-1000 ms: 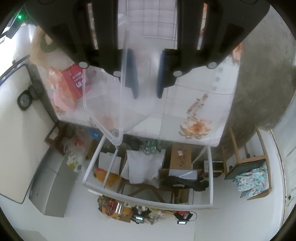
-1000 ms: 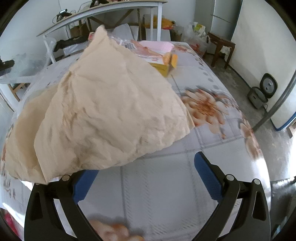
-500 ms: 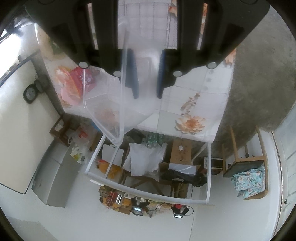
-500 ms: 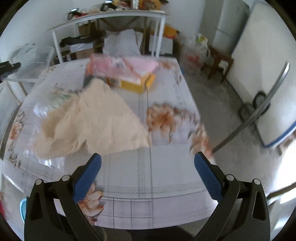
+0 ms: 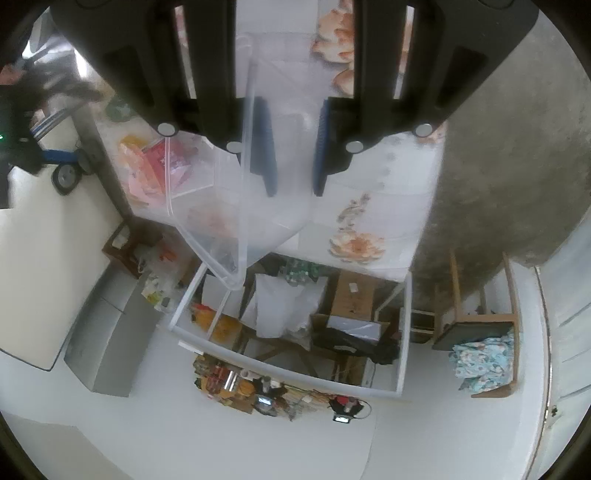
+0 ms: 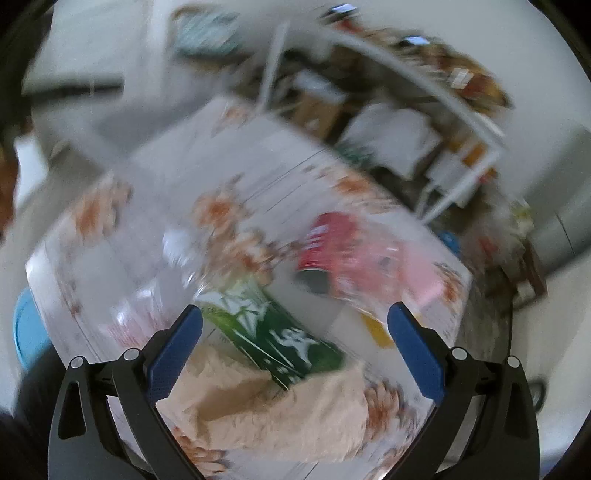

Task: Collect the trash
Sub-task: 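Grasp the green 'scream' bottle with the right gripper and lift it, then open the left gripper over the blue basket to drop the container while the right gripper carries the bottle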

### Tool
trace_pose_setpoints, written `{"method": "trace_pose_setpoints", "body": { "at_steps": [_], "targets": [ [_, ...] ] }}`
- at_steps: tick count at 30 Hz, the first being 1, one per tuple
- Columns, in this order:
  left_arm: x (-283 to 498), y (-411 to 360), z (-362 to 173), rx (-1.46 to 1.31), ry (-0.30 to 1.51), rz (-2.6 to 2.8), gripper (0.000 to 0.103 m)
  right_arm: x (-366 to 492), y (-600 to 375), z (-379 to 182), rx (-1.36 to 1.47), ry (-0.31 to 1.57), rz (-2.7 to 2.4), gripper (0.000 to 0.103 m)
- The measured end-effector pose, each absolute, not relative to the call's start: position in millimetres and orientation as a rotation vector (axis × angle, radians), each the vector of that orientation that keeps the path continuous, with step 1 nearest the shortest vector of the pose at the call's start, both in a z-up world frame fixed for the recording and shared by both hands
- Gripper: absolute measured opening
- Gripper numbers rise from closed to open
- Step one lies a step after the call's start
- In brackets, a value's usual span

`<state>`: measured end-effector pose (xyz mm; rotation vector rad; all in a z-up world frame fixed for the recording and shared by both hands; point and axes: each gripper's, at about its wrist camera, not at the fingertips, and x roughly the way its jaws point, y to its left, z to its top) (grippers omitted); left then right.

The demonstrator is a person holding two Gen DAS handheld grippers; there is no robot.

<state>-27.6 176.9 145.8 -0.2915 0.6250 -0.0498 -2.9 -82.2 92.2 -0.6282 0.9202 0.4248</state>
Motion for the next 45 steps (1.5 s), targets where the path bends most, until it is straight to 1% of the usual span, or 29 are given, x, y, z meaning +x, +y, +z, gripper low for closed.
{"method": "trace_pose_setpoints", "body": {
  "at_steps": [4, 7, 14, 17, 19, 21, 23, 25, 27, 31, 34, 45],
  "targets": [
    [-41.0, 195.3, 144.9, -0.310, 0.625, -0.034, 0.018, 14.3, -63.2, 64.5, -0.700, 0.975, 0.498, 0.098],
    [-49.6, 208.0, 142.9, -0.322, 0.627, -0.018, 0.018, 31.8, -58.0, 41.5, -0.714, 1.050, 0.525, 0.098],
    [-58.8, 223.7, 135.3, -0.340, 0.636, 0.009, 0.018, 25.8, -55.2, 9.6, -0.784, 1.106, 0.570, 0.098],
    [-58.7, 223.9, 130.8, -0.343, 0.644, 0.009, 0.018, 27.8, -54.2, 4.9, -0.739, 1.144, 0.611, 0.092],
    [-57.2, 223.2, 128.0, -0.347, 0.652, 0.007, 0.019, 29.5, -55.4, 5.3, -0.692, 1.162, 0.634, 0.084],
    [-56.2, 221.8, 125.2, -0.353, 0.657, 0.005, 0.019, 31.2, -56.9, 5.3, -0.676, 1.170, 0.633, 0.079],
    [-54.8, 221.2, 123.2, -0.354, 0.663, 0.005, 0.019, 31.7, -57.7, 5.9, -0.662, 1.170, 0.637, 0.076],
    [-54.3, 221.8, 120.2, -0.361, 0.671, -0.001, 0.019, 33.4, -58.2, 8.0, -0.654, 1.158, 0.638, 0.070],
    [-53.8, 222.6, 117.1, -0.368, 0.678, -0.010, 0.019, 34.0, -58.3, 10.7, -0.642, 1.146, 0.637, 0.067],
    [-52.9, 223.2, 113.3, -0.374, 0.689, -0.022, 0.018, 37.5, -57.9, 24.0, -0.622, 1.089, 0.621, 0.061],
    [-52.6, 221.9, 114.2, -0.382, 0.688, -0.027, 0.018, 43.7, -57.3, 36.9, -0.593, 1.038, 0.612, 0.059],
    [-73.3, 226.6, 125.6, -0.388, 0.655, -0.037, 0.018, 52.0, -60.5, 83.9, -0.469, 0.915, 0.597, 0.058]
  ]
}}
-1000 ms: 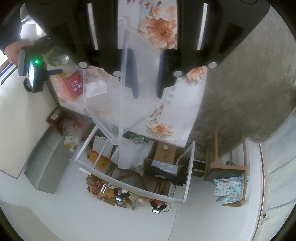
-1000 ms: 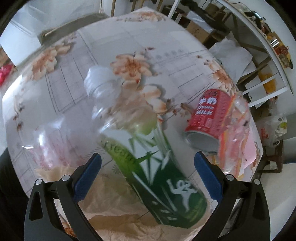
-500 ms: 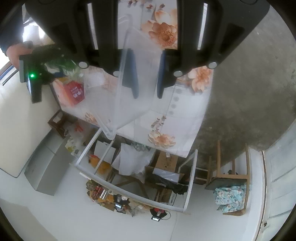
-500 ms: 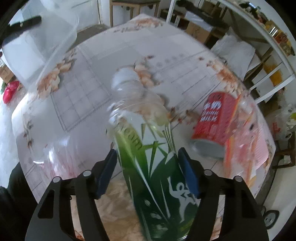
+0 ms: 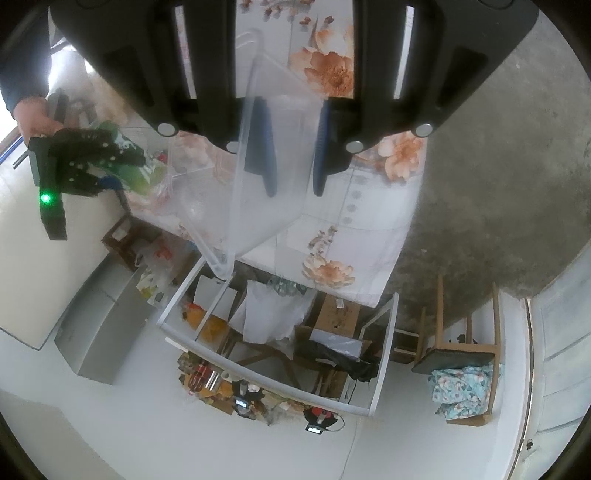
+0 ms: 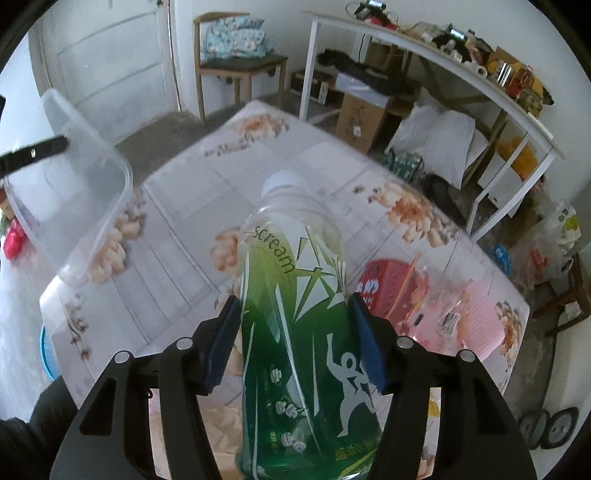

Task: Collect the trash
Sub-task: 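Open the left gripper over the blue basket to drop the container while the right gripper carries the bottle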

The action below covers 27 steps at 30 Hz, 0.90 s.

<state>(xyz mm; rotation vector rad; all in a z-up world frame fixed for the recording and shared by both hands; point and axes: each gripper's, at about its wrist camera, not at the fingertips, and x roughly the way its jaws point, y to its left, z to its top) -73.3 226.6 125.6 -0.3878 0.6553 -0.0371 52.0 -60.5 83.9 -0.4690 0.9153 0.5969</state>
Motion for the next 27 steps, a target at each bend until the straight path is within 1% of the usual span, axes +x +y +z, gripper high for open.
{"method": "trace_pose_setpoints", "body": {
  "at_steps": [5, 9, 14, 16, 19, 22, 27],
  "targets": [
    [-101.4, 240.8, 130.4, -0.408, 0.640, -0.023, 0.018, 30.2, -44.1, 107.7, -0.438, 0.862, 0.654, 0.057],
    [-141.9, 259.9, 131.7, -0.417, 0.633, 0.019, 0.018, 0.6, -21.4, 120.8, -0.443, 0.819, 0.720, 0.057],
    [-218.8, 294.9, 118.3, -0.434, 0.651, 0.132, 0.018, -51.0, 18.2, 131.6, -0.443, 0.757, 0.856, 0.057],
    [-260.1, 310.3, 102.7, -0.423, 0.691, 0.214, 0.018, -72.2, 35.7, 130.1, -0.446, 0.747, 0.913, 0.057],
    [-311.7, 326.1, 69.7, -0.410, 0.771, 0.323, 0.018, -104.4, 59.7, 123.5, -0.438, 0.746, 1.007, 0.057],
    [-361.2, 344.7, 17.4, -0.419, 0.881, 0.445, 0.018, -137.4, 85.9, 109.1, -0.431, 0.764, 1.097, 0.057],
    [-414.8, 366.4, -89.6, -0.449, 1.059, 0.591, 0.018, -184.7, 125.4, 77.5, -0.445, 0.815, 1.206, 0.057]
  ]
}}
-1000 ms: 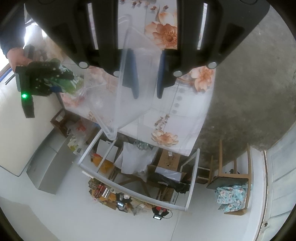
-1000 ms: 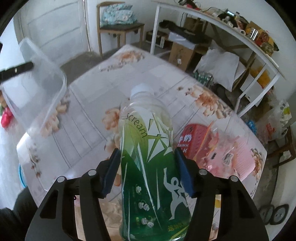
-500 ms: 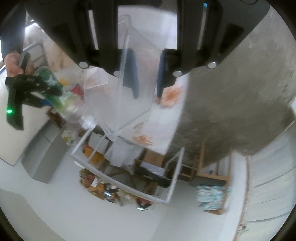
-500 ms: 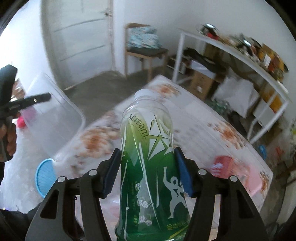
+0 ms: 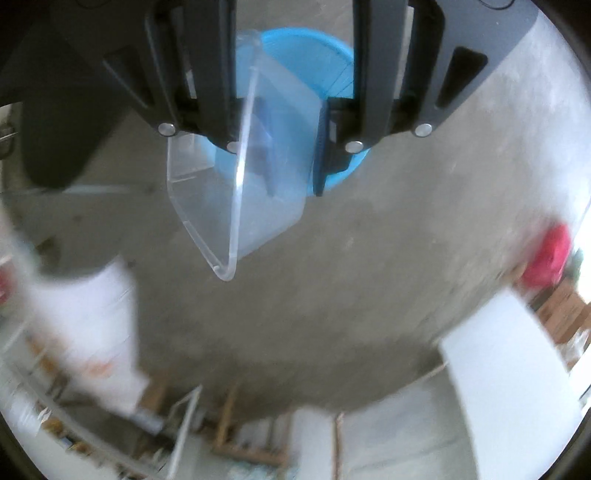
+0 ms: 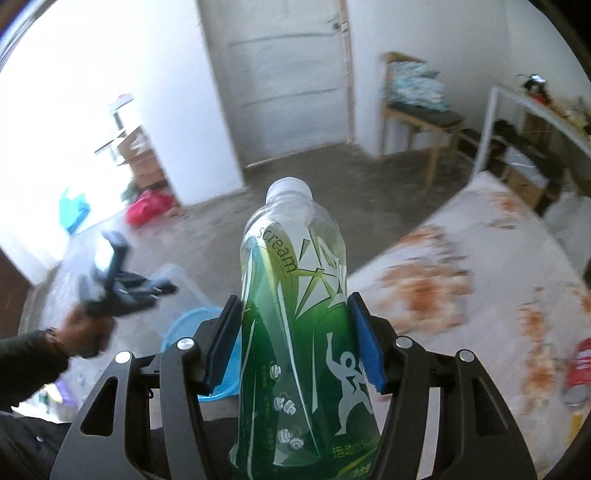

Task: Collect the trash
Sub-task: 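Open the left gripper over the blue basket to drop the container while the right gripper carries the bottle, then lower the green bottle into the blue basket and open the right gripper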

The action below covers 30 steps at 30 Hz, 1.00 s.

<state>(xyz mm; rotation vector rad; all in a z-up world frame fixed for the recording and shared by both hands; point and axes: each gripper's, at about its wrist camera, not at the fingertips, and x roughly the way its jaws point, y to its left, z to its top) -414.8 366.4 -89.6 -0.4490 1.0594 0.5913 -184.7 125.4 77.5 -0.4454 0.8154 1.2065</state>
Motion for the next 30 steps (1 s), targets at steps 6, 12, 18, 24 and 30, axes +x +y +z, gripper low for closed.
{"method": "trace_pose_setpoints", "body": {
  "at_steps": [6, 12, 18, 24, 30],
  "targets": [
    [-423.1, 369.8, -202.2, -0.485, 1.231, 0.653, 0.018, -239.3, 164.6, 33.1, -0.488, 0.907, 1.279, 0.057],
    [-418.1, 362.4, -272.2, -0.477, 1.332, 0.652, 0.018, -269.9, 184.0, 1.6, -0.495, 0.989, 1.297, 0.057],
    [-415.7, 366.9, -290.2, -0.478, 1.350, 0.653, 0.058, -282.8, 207.5, -28.1, -0.538, 1.045, 1.292, 0.057],
    [-453.6, 393.3, -279.9, -0.544, 1.257, 0.681, 0.063, -297.6, 232.0, -62.2, -0.592, 1.109, 1.299, 0.057],
    [-508.4, 409.6, -225.5, -0.626, 1.056, 0.763, 0.064, -316.3, 254.4, -96.0, -0.634, 1.174, 1.323, 0.057]
  ]
}}
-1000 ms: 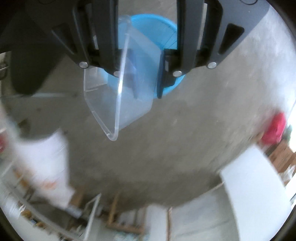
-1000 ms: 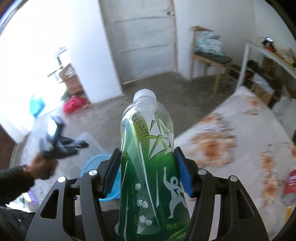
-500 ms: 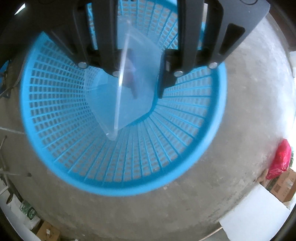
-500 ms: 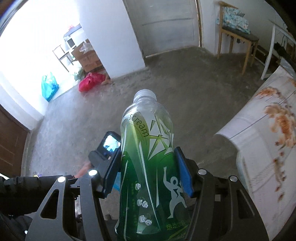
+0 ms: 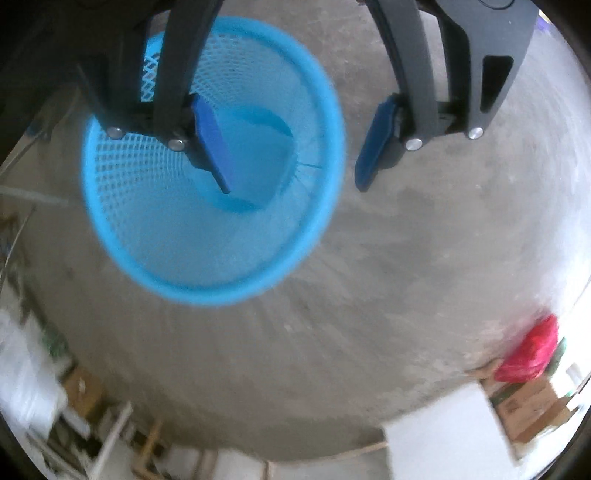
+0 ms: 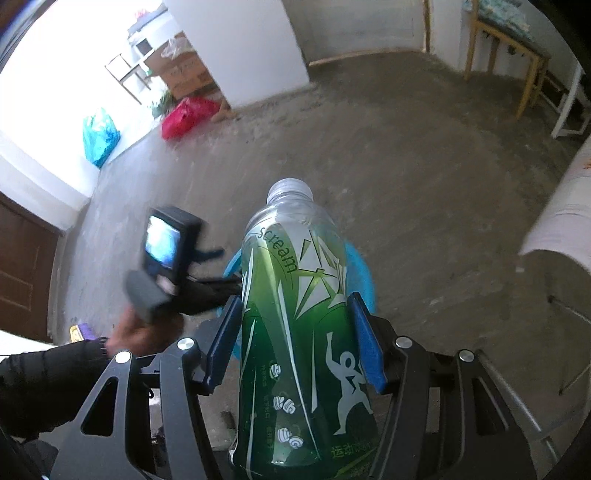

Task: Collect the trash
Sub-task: 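Lower the green bottle into the blue basket and open the right gripper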

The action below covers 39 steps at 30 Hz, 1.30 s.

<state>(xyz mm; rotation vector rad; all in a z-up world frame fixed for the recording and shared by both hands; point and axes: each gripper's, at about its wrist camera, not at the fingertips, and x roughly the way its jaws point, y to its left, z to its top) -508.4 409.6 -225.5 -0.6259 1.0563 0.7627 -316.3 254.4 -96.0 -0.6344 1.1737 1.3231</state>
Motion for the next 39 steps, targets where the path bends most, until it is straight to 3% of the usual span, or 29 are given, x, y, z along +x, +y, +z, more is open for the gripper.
{"method": "trace_pose_setpoints", "body": {
  "at_steps": [6, 13, 17, 19, 27, 39],
  "targets": [
    [-570.4, 437.7, -204.7, -0.712, 0.940, 0.892, 0.067, -350.8, 298.3, -176.3, -0.861, 1.341, 1.296, 0.057],
    [-588.2, 433.1, -200.2, -0.704, 0.931, 0.891, 0.067, -372.5, 338.5, -293.7, -1.111, 1.496, 1.137, 0.057],
    [-586.4, 432.4, -196.7, -0.716, 0.948, 0.878, 0.072, -379.2, 348.4, -317.6, -1.148, 1.528, 1.116, 0.058],
    [-583.1, 433.9, -196.1, -0.726, 0.956, 0.870, 0.072, -381.2, 348.4, -319.8, -1.155, 1.516, 1.119, 0.081],
    [-555.8, 438.2, -166.4, -0.678, 0.915, 0.853, 0.072, -373.2, 342.8, -269.7, -1.009, 1.488, 1.176, 0.095],
    [-437.2, 392.9, -25.9, -0.484, 0.669, 0.648, 0.075, -274.7, 218.5, -39.4, -0.490, 1.140, 1.234, 0.097]
  ]
}}
